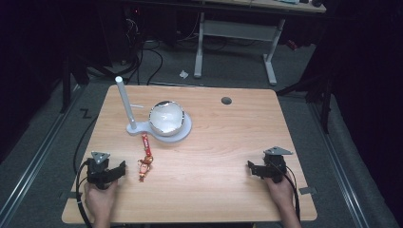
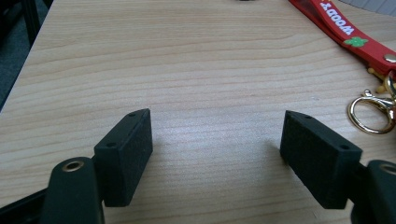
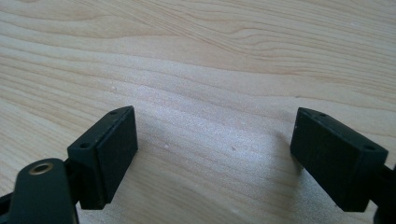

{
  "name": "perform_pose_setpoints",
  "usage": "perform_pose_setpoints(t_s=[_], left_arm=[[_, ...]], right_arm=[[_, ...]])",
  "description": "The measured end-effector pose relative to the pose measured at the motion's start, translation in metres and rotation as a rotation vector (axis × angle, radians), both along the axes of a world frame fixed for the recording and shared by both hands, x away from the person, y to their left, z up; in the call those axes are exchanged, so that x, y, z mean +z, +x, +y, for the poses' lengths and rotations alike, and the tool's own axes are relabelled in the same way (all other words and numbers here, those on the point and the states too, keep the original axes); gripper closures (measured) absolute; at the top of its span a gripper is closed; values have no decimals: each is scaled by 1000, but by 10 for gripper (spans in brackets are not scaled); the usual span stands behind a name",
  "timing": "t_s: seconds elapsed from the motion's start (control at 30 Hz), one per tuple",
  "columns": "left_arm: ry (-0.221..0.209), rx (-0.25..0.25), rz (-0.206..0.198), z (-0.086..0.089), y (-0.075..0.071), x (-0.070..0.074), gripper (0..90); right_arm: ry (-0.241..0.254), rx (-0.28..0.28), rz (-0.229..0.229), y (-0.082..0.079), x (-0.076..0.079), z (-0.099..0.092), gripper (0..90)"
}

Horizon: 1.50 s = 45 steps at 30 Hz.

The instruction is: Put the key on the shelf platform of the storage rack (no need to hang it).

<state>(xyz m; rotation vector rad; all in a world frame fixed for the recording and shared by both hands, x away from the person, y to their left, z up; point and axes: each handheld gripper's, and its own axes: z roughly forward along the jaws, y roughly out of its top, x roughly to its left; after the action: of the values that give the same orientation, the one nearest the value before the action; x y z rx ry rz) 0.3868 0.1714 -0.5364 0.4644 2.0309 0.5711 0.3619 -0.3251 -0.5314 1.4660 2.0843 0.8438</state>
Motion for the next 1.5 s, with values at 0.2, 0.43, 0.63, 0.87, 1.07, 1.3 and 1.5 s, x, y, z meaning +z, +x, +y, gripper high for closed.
perform_pose_setpoints(t_s=[0.2, 0.43, 0.63, 0.87, 1.07, 1.3, 1.5], left_arm=[[-9, 7, 3, -1, 0, 0, 256], [-10, -2, 3, 0, 0, 0, 252], [6, -55, 8, 0, -1, -1, 188], [-24, -49, 8, 5, -1, 2, 185], [-66, -35, 10, 9, 0, 6, 197], [-84, -47, -6, 10, -1, 9, 200], [-94, -57, -1, 8, -4, 14, 199]], right_arm=[[1, 0, 1, 0, 0, 0, 149], [0, 0, 1, 0, 0, 0, 149], [-1, 0, 1, 0, 0, 0, 150], [-1, -1, 1, -1, 0, 0, 149], [-1, -1, 1, -1, 0, 0, 150], [-1, -1, 1, -1, 0, 0, 150], [-1, 1, 0, -1, 0, 0, 150]])
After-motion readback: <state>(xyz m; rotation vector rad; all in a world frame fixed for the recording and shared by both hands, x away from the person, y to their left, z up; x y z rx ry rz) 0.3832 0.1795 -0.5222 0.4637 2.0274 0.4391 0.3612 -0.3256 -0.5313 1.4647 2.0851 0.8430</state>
